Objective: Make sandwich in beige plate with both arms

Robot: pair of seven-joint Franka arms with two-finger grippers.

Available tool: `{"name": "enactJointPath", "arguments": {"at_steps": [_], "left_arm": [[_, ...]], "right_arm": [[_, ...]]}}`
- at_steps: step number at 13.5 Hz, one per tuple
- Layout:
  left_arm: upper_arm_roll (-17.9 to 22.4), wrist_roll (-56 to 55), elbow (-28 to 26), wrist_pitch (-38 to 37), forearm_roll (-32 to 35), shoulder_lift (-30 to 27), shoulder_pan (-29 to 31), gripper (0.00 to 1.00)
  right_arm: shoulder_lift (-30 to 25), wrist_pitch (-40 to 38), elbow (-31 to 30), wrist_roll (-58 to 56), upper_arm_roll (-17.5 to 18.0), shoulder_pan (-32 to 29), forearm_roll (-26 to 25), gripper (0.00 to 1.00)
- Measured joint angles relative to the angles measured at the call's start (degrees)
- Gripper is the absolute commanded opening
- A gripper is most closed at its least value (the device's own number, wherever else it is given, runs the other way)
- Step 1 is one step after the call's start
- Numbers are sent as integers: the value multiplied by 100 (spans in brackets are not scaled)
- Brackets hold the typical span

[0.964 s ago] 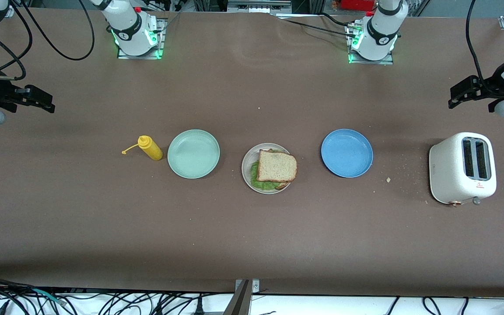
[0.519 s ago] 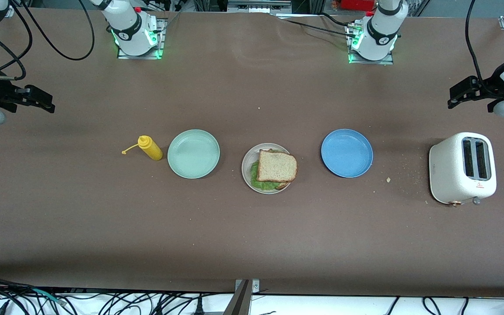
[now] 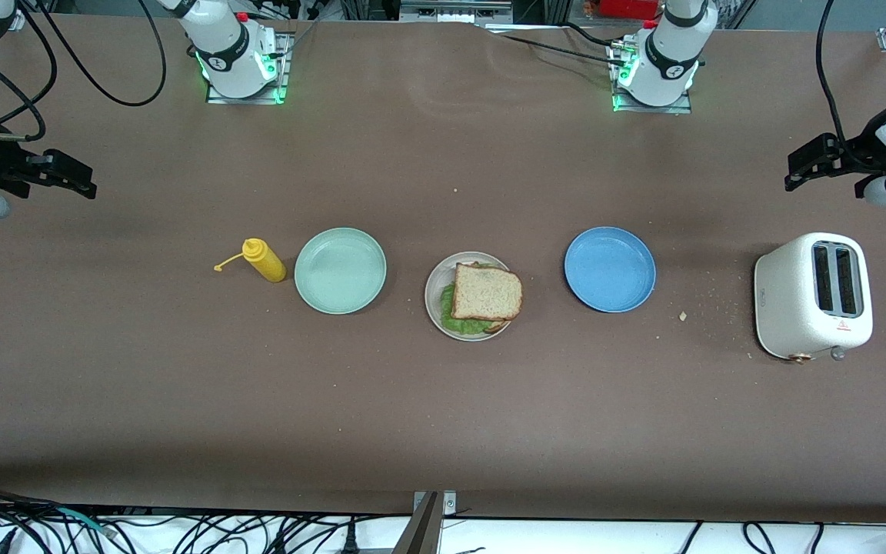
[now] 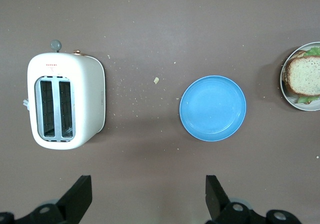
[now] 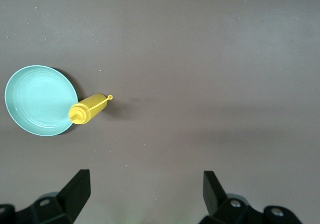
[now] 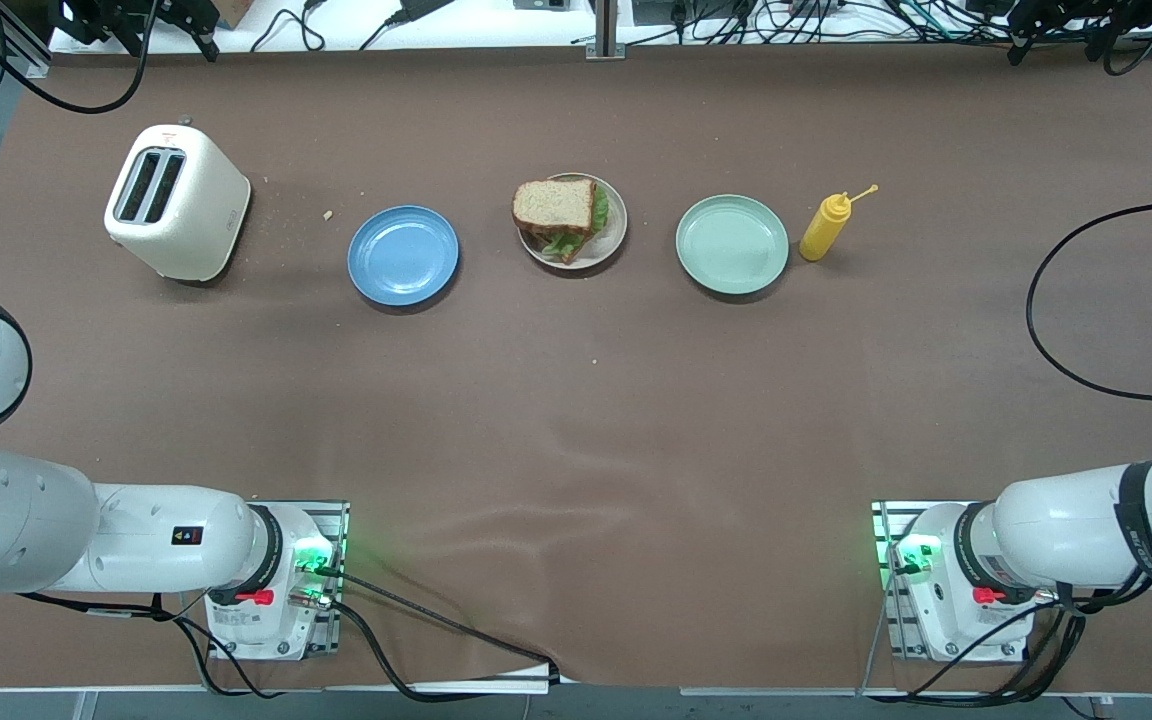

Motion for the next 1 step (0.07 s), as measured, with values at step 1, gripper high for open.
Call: {"name": "enactJointPath", "arguments": {"at_steps": [1], "left_arm": [[0, 0, 0, 0, 0, 0, 0, 100]], "right_arm": [[0, 0, 0, 0, 0, 0, 0, 100]]}}
